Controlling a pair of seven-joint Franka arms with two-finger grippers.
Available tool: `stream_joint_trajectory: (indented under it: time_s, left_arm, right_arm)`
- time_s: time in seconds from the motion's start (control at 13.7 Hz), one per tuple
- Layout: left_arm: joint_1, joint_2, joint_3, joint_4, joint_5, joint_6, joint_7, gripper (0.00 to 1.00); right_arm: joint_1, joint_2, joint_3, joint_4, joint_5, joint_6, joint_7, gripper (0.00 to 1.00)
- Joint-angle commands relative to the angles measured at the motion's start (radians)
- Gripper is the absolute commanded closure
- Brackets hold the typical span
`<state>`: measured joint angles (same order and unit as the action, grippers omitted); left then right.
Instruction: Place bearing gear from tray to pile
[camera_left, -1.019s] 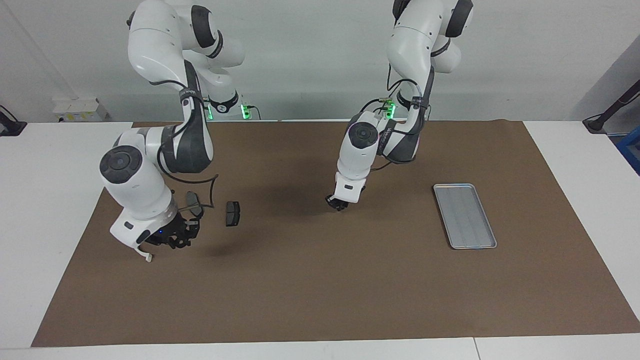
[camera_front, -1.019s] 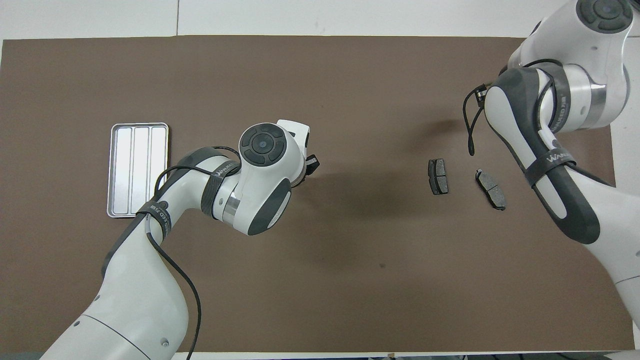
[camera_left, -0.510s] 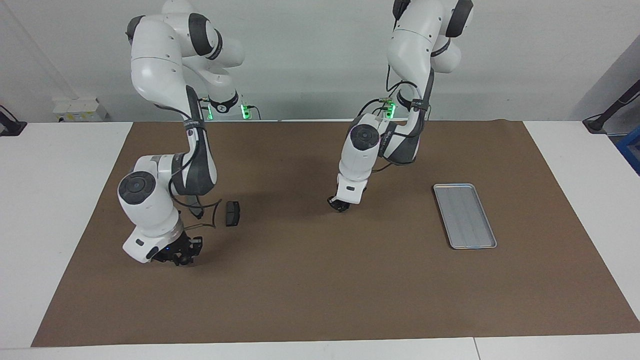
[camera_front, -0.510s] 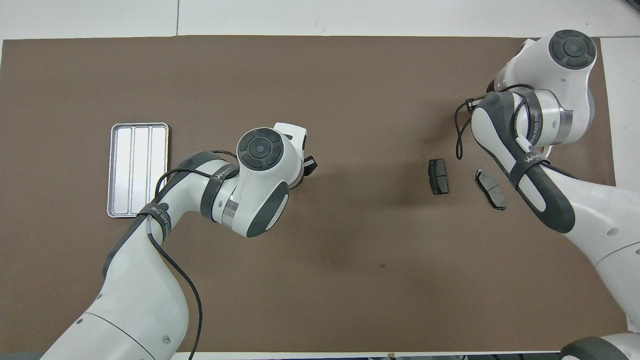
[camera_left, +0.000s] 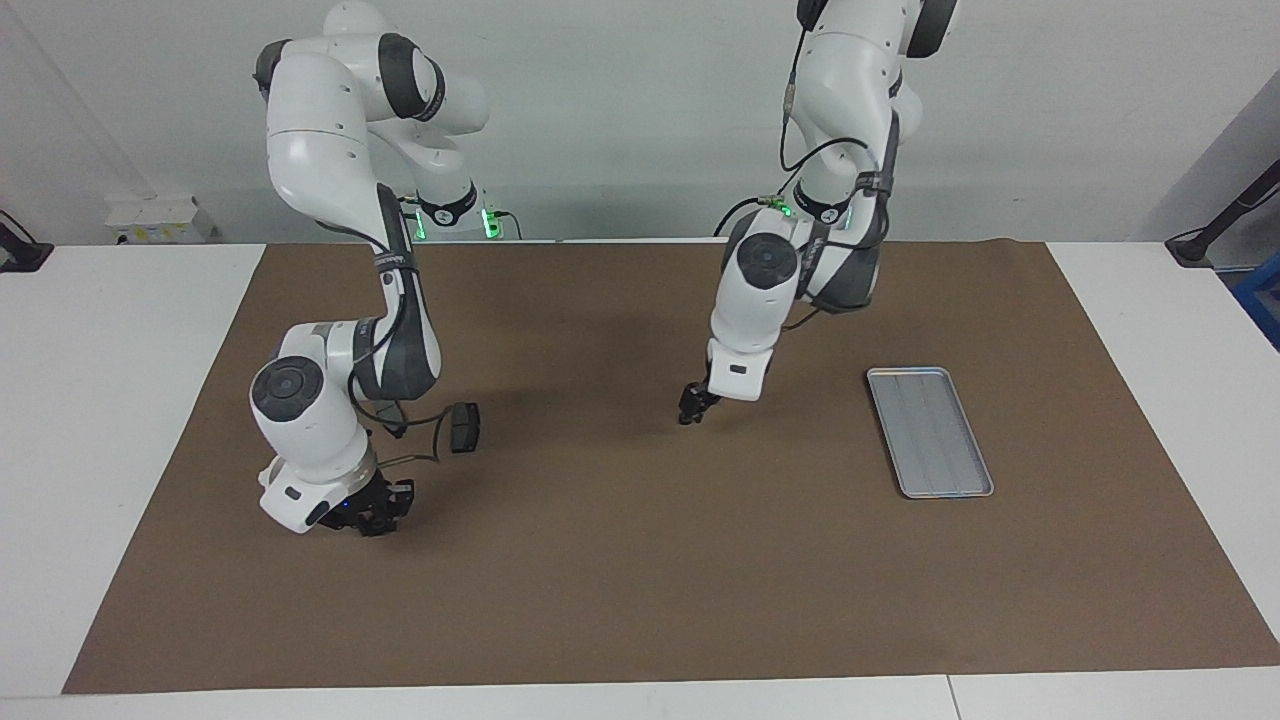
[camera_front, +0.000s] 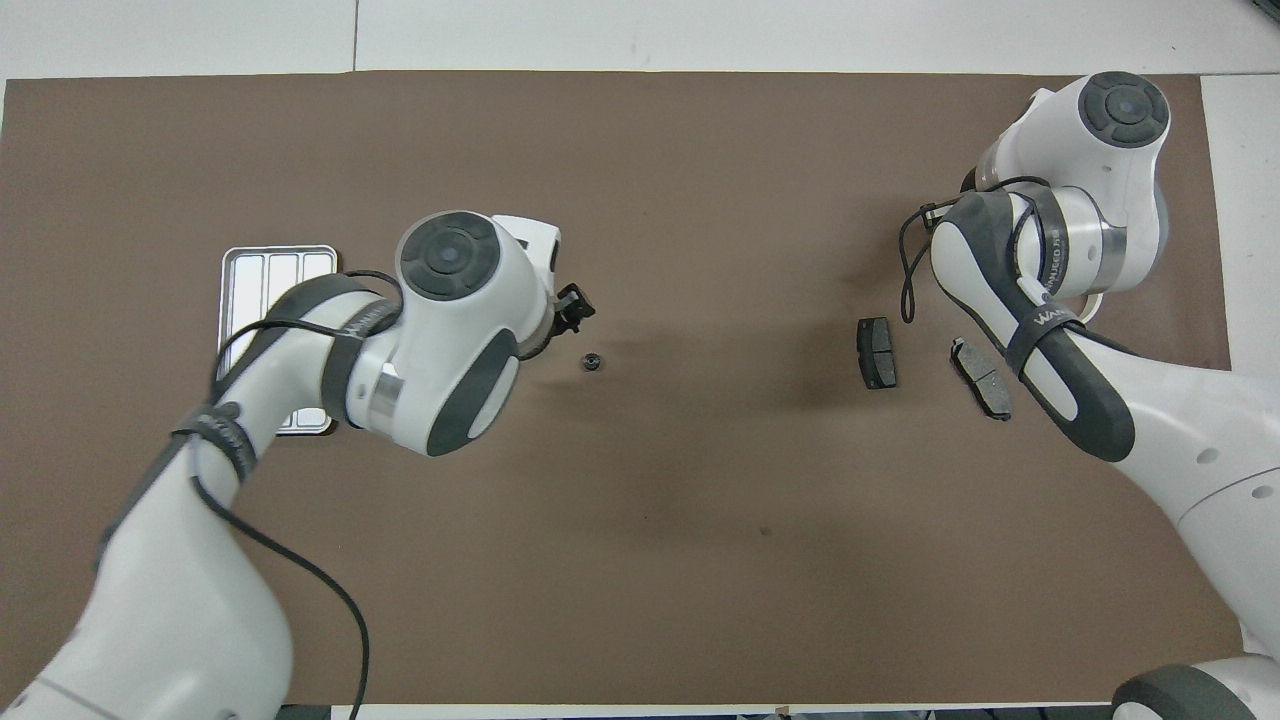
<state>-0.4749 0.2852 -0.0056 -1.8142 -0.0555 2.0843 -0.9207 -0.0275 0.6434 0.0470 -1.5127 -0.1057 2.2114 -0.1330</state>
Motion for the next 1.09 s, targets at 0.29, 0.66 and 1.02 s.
stream_joint_trajectory:
  time_s: [0.29, 0.66, 1.02]
  left_arm:
    - [0.389, -0.239, -0.001, -0.028, 0.011, -0.286, 0.593, 0.00]
    - [0.463, -0.284, -0.001, -0.034, 0.011, -0.336, 0.726, 0.00]
    - [0.473, -0.366, -0.002, -0.094, 0.011, -0.395, 0.746, 0.00]
  right_arm:
    - [0.018, -0.068, 0.013, 0.003, -0.008, -0.140, 0.041, 0.00]
    - [0.283, -0.160, 0.017, 0.170, 0.065, -0.493, 0.557, 0.00]
    - [0.530, -0.151, 0.017, 0.174, 0.087, -0.412, 0.944, 0.00]
